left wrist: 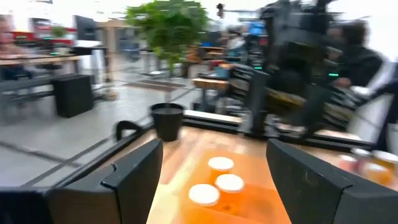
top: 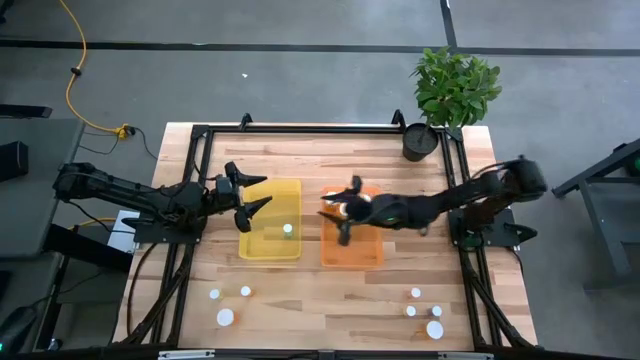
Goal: Pick and place medicine bottles into bin by pill shape (circle, oval)
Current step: Put the orange tablet bottle into the yellow bin
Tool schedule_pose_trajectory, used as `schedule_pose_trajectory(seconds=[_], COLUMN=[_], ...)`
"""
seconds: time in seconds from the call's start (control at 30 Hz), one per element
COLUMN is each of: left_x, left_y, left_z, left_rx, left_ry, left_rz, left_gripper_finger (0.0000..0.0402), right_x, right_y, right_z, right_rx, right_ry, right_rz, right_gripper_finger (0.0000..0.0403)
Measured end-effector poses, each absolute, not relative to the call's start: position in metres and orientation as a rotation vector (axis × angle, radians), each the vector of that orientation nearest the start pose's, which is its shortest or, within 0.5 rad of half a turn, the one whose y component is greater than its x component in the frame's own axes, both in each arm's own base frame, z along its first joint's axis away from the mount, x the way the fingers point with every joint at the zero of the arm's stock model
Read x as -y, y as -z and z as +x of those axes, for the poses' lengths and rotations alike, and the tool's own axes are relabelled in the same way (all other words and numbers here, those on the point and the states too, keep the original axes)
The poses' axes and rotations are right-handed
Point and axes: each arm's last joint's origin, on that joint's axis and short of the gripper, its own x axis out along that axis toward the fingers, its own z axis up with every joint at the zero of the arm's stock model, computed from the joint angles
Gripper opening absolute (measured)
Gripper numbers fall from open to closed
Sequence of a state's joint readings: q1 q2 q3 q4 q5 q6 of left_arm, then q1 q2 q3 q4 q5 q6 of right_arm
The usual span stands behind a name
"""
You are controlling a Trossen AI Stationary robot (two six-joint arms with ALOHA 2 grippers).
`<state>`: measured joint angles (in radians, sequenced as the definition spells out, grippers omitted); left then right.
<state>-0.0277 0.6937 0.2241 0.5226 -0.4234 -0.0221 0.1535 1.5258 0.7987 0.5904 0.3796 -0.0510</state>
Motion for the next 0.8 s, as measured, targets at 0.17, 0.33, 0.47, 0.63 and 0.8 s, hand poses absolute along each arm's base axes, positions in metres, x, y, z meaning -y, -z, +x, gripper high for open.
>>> schedule_pose_trajectory(seconds=[0.17, 0.33, 0.47, 0.63, 0.8], left_x=[-0.003, -0.001, -0.002, -0.002, -0.002], left_y=[-0.221, -0.224, -0.226, -0.227, -0.227], left_z=[0.158, 0.158, 0.158, 0.158, 0.158], left_rx=[0.061, 0.096, 0.109, 0.117, 0.118], left_ry=[-0.226, -0.178, -0.179, -0.194, -0.184], left_rz=[-0.015, 0.018, 0.026, 0.024, 0.024], left_gripper_finger=[0.0273, 0.0273, 0.0273, 0.0273, 0.0273], right_x=[-0.034, -0.031, -0.029, -0.026, -0.026], right_y=[-0.244, -0.248, -0.249, -0.253, -0.252], right_z=[0.281, 0.260, 0.258, 0.260, 0.261], right_rx=[-0.008, 0.079, 0.092, 0.084, 0.074], right_ry=[0.176, 0.167, 0.189, 0.209, 0.208], right_rz=[-0.053, -0.041, -0.034, -0.090, -0.086], right_gripper_finger=[0.0185, 0.0185, 0.0185, 0.0185, 0.0185])
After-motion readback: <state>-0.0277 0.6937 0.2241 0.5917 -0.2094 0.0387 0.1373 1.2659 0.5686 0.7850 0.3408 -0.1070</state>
